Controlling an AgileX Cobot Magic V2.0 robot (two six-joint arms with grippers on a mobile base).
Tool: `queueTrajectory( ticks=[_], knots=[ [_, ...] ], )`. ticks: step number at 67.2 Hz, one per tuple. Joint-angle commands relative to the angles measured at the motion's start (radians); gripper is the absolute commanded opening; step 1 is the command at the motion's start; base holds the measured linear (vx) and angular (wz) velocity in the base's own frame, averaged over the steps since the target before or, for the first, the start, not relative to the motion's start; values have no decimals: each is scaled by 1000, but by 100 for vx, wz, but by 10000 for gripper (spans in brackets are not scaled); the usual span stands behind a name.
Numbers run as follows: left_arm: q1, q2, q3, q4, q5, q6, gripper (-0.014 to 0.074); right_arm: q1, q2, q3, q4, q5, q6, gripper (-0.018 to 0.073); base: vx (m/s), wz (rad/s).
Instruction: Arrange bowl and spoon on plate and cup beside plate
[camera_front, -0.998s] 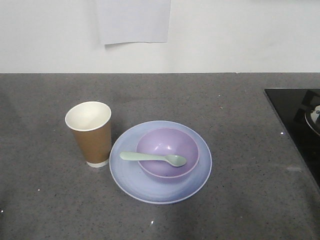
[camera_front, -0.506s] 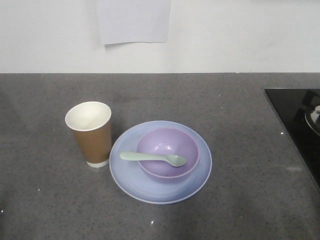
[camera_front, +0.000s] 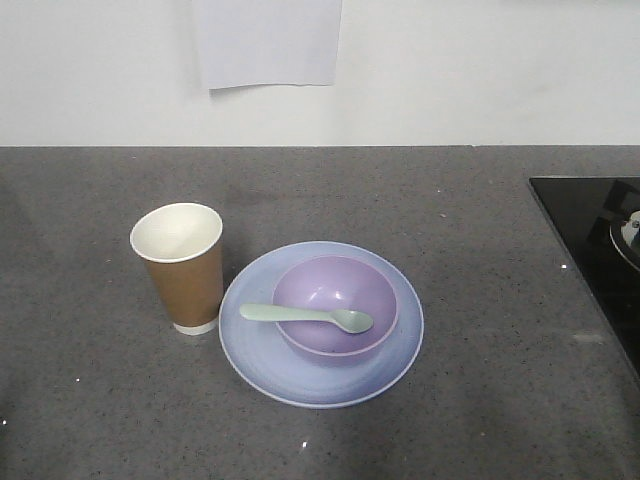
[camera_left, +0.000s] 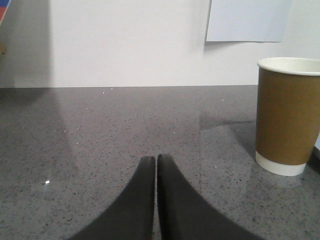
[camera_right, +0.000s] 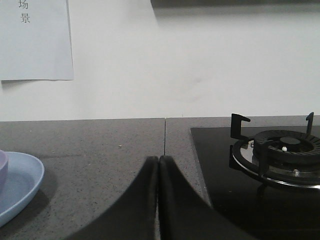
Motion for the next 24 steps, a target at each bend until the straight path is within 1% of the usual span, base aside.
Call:
queueTrajectory(
  ticks=[1,24],
  knots=[
    [1,-15,-18,-2,-69,-6,-6,0,-6,9,-9,-71,1,-6,0,0],
    [1,-15,-18,-2,-69,-6,-6,0,-6,9,-9,-71,1,-6,0,0]
  ],
)
